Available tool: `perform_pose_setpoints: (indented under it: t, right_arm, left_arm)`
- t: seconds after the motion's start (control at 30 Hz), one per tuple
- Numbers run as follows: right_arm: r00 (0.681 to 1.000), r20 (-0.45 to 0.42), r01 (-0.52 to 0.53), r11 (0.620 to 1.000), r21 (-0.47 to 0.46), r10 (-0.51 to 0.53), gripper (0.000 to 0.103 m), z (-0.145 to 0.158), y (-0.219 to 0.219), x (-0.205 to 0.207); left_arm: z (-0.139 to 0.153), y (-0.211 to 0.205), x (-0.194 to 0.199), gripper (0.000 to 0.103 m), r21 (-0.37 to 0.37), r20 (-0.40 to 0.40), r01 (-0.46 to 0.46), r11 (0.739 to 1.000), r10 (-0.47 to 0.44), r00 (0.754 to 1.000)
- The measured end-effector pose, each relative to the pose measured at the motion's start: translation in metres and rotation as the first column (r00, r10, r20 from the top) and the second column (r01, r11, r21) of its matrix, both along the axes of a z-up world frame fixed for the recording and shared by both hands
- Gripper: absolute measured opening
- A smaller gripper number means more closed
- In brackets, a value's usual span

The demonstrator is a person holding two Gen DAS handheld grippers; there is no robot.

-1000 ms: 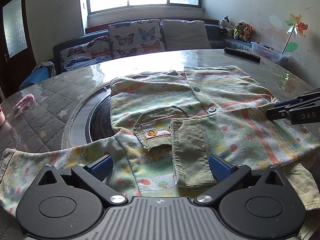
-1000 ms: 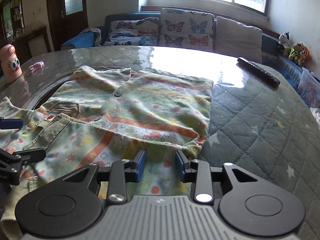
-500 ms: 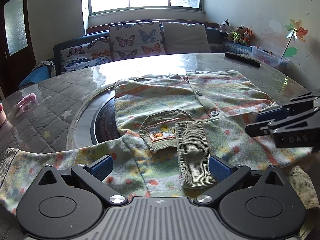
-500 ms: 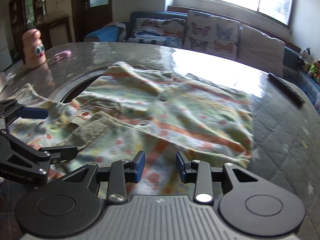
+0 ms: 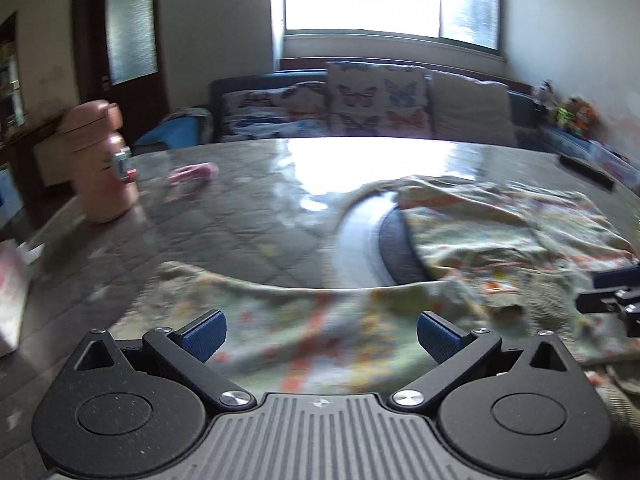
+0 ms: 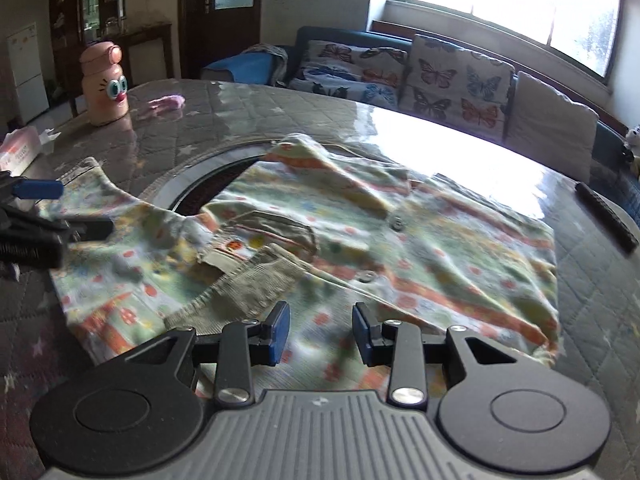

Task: Fold clothes
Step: 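Move the left gripper to the other corduroy sleeve cuff and grasp it, then lift the sleeve and fold it across the shirt front, open the left gripper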

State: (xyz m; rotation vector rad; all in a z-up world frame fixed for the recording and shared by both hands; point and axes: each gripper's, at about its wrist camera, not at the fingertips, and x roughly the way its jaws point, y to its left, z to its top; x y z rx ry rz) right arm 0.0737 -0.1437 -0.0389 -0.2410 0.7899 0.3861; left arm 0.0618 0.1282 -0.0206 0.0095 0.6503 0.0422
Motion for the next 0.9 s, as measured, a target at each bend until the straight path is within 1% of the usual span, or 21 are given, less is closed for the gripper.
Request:
perform_pose_setpoints:
  t: [0.13,0.2,0.37,0.4,0.5,0.53,0.63,0.7,0.77,0.8,0.83,0.87,0.9]
  right_arm:
    - [1.0,-0.001,-0.024,1.0,-0.018,0.024,0.035,-0.005,0.01,0.0]
    - [1.0,0.0,-0.03,0.999,-0.018,0.03,0.035,-0.003,0.011,-0.002]
    - [0.999,0.003,-0.042,0.999,-0.014,0.042,0.035,0.001,0.013,-0.005]
    - [0.999,0.005,-0.044,0.999,-0.012,0.044,0.035,0.002,0.013,-0.006]
    - [0.999,0.009,-0.051,0.999,-0.004,0.051,0.035,0.005,0.014,-0.009]
    - [0.999,0.009,-0.052,0.999,-0.003,0.052,0.035,0.005,0.014,-0.009]
    - [0.998,0.011,-0.056,0.998,0.003,0.056,0.035,0.007,0.014,-0.012]
    - [0.998,0.014,-0.055,0.998,0.012,0.055,0.035,0.009,0.012,-0.014]
    - [0.999,0.017,-0.051,0.998,0.022,0.05,0.035,0.01,0.009,-0.016]
    - [0.999,0.019,-0.047,0.998,0.028,0.047,0.035,0.011,0.007,-0.017]
    - [0.999,0.021,-0.044,0.998,0.034,0.043,0.035,0.012,0.005,-0.018]
    - [0.999,0.023,-0.039,0.998,0.039,0.039,0.035,0.013,0.003,-0.019]
    - [0.999,0.025,-0.035,0.998,0.043,0.034,0.035,0.013,0.001,-0.019]
  left_arm:
    - [-0.001,0.035,-0.007,0.102,-0.005,0.004,-0.109,0.994,0.109,0.994]
    - [-0.001,0.052,-0.01,0.102,-0.007,0.006,-0.163,0.987,0.163,0.987]
    - [-0.006,0.085,-0.011,0.095,-0.032,-0.004,-0.268,0.963,0.268,0.963]
    - [-0.007,0.089,-0.01,0.094,-0.037,-0.008,-0.28,0.959,0.28,0.96]
    - [-0.011,0.096,-0.008,0.085,-0.048,-0.029,-0.293,0.955,0.292,0.956]
    - [-0.011,0.095,-0.007,0.082,-0.048,-0.033,-0.29,0.956,0.289,0.957]
    - [-0.011,0.092,-0.006,0.077,-0.044,-0.025,-0.276,0.96,0.275,0.961]
    - [-0.01,0.09,-0.006,0.068,-0.046,-0.017,-0.265,0.963,0.265,0.964]
    - [-0.008,0.089,-0.006,0.048,-0.053,-0.009,-0.255,0.966,0.255,0.967]
    - [-0.007,0.089,-0.006,0.041,-0.064,-0.007,-0.248,0.967,0.248,0.969]
    - [-0.007,0.089,-0.006,0.026,-0.083,-0.009,-0.239,0.967,0.239,0.971]
    - [-0.006,0.089,-0.006,0.018,-0.109,-0.014,-0.231,0.967,0.231,0.973]
    - [-0.004,0.089,-0.006,0.016,-0.134,-0.017,-0.225,0.965,0.225,0.974]
